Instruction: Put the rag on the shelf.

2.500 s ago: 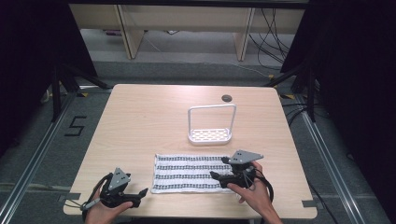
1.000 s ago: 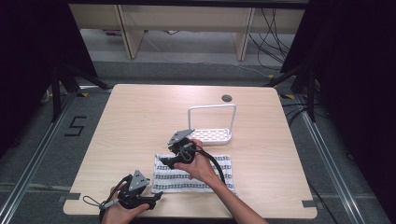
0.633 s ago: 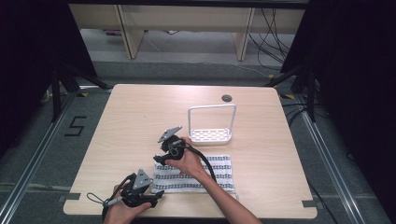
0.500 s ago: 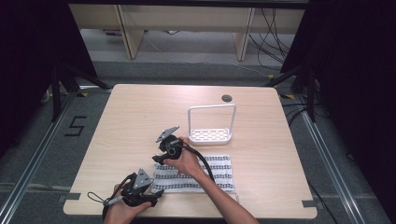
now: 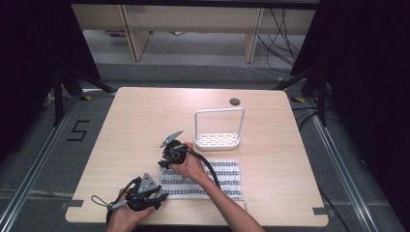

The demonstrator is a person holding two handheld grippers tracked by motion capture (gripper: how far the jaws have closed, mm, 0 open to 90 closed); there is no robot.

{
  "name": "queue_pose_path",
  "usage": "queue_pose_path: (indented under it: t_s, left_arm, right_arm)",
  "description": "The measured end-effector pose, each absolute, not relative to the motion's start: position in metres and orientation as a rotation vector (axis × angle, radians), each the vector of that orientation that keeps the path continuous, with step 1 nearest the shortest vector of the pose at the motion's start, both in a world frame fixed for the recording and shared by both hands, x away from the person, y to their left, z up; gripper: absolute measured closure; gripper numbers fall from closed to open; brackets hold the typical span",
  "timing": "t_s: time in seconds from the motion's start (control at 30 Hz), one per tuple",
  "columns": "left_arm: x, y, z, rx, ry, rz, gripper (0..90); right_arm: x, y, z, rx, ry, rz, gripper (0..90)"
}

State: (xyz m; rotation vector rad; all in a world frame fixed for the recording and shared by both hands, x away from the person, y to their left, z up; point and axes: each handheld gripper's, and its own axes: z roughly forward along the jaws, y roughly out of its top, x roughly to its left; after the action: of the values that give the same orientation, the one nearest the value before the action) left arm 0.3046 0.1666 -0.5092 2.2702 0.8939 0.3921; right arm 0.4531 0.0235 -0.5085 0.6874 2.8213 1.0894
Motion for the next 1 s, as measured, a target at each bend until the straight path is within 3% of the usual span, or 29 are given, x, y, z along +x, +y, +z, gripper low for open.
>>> queue_pose_path:
  t_s: [0.2, 0.4, 0.63, 1.0]
  left_arm:
    - [0.304, 0.166, -0.509, 2.271, 0.879, 0.408, 69.7]
    - [0.303, 0.165, -0.509, 2.285, 0.857, 0.427, 79.3]
    - [0.303, 0.166, -0.507, 2.278, 0.816, 0.478, 86.4]
    - [0.306, 0.164, -0.486, 2.236, 0.774, 0.480, 87.6]
  right_arm:
    - [0.454, 0.022, -0.509, 0.682, 2.816, 1.086, 79.3]
    - [0.452, 0.022, -0.509, 0.679, 2.823, 1.072, 85.6]
    - [0.451, 0.022, -0.506, 0.646, 2.809, 1.081, 87.9]
    - [0.448, 0.005, -0.480, 0.668, 2.705, 1.165, 88.4]
